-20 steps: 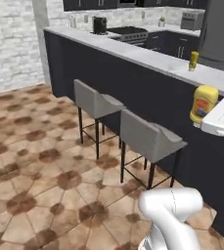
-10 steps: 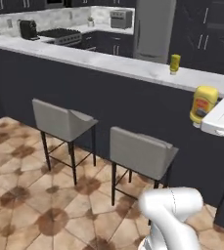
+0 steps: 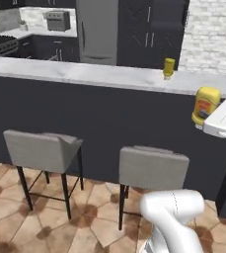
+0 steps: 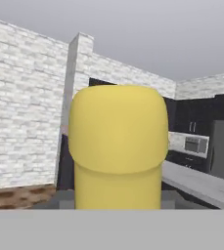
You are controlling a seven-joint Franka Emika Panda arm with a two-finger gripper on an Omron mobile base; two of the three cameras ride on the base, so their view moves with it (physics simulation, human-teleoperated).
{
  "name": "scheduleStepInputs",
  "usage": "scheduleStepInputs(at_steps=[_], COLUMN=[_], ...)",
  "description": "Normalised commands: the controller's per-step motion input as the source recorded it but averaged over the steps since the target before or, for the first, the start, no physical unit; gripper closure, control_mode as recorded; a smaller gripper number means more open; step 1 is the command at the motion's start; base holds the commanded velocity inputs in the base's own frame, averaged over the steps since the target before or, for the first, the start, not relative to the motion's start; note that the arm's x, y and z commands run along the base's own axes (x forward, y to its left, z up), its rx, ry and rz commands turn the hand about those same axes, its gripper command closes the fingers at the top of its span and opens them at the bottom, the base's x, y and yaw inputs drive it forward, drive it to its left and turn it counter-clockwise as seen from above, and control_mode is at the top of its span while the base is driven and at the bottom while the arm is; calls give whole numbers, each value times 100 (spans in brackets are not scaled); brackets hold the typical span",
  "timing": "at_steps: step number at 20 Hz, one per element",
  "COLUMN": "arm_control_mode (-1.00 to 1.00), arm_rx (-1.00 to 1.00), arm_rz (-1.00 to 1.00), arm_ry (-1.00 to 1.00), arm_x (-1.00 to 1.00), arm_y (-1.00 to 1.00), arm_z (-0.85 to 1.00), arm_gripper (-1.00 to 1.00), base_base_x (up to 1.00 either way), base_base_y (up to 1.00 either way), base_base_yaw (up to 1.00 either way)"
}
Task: The dining table condiment station is running low on mustard. Refill the condiment station by opening the cabinet and taking the mustard from the cabinet and placing it on the dining table.
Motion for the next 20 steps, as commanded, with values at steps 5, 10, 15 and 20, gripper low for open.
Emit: scheduleStepInputs(at_steps=[5,10,15,20], arm_control_mode=[100,100,100,100], arm_rx=[0,0,0,0], arm_rz=[0,0,0,0], arm_ry=[0,0,0,0], arm_x=[0,0,0,0], arm_y=[0,0,0,0], arm_z=[0,0,0,0], arm_gripper=[100,100,100,100], base_base_x=[72,74,88,76], base_base_y=[100,100,67,19], base_base_yaw=[-52,-48,-33,-7])
